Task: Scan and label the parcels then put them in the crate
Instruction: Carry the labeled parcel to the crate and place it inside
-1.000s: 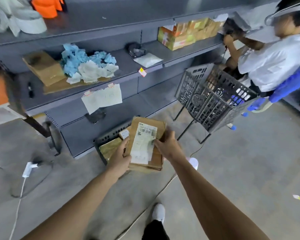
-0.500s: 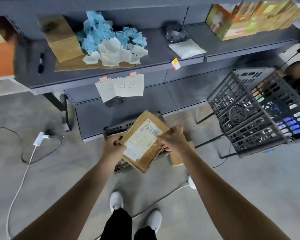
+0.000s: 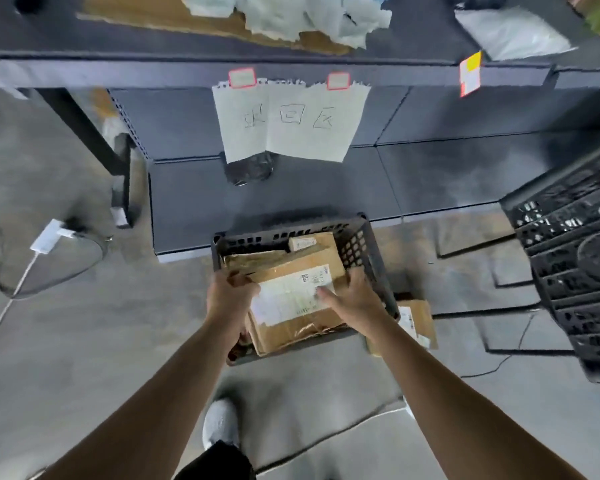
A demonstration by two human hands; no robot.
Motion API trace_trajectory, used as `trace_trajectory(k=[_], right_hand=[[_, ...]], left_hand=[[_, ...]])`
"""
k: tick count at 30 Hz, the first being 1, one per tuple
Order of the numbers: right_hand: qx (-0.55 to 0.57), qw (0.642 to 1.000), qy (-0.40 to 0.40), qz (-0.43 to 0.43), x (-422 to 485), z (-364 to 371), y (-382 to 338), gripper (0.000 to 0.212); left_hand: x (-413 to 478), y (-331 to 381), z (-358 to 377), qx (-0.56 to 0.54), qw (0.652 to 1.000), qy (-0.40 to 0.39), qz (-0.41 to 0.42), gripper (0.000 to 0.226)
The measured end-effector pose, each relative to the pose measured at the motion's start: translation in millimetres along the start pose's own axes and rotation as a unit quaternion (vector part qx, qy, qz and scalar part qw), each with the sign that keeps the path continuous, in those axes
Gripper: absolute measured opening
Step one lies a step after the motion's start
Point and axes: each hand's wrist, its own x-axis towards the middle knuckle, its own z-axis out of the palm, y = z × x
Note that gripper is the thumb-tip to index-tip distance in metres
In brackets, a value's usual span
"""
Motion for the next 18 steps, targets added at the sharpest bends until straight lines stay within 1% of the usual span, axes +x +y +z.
trace_trajectory(k=[1,2,5,6,9,11,13,14,16,18], right_hand=[[0.003,1.0,-0.005,-0.015,15,13,10,0.062],[-0.002,1.0,-0.015,-0.02,28,25,20,0.061],[-0.019,0.999,-0.044,-0.022,64,63,55,0.07],[-0.028,0.998,-0.053,-0.025,72,75,65,0.072],[-0.05,0.995,-0.076,-0.029,92,107,90,0.069],[-0.048,0.995,-0.08,-0.035,103,124,103,0.068],[-0.036,0.995,-0.086,-0.042,115,136,118,0.071],[-0.036,0.994,-0.093,-0.042,120,140,124,0.073],[-0.043,0.992,-0.111,-0.046,130,145,132,0.076],[-0.061,0.988,-0.127,-0.06,139,150,135,0.087]], left_hand=[[12,-10,6,-0.004,1.0,0.001,0.011,0.024],[22,-20,12,-0.004,1.0,0.0,0.023,0.027],[47,-57,27,0.025,0.999,-0.007,0.028,0.051],[54,-69,32,0.047,0.998,-0.009,0.035,0.055],[76,-108,40,0.112,0.993,0.011,0.046,0.064],[92,-131,44,0.136,0.99,-0.003,0.038,0.073],[107,-151,45,0.154,0.987,-0.04,0.027,0.09],[113,-159,46,0.172,0.983,-0.057,0.027,0.105],[122,-167,49,0.247,0.964,-0.086,0.037,0.132],[128,-173,52,0.322,0.94,-0.108,0.04,0.142]])
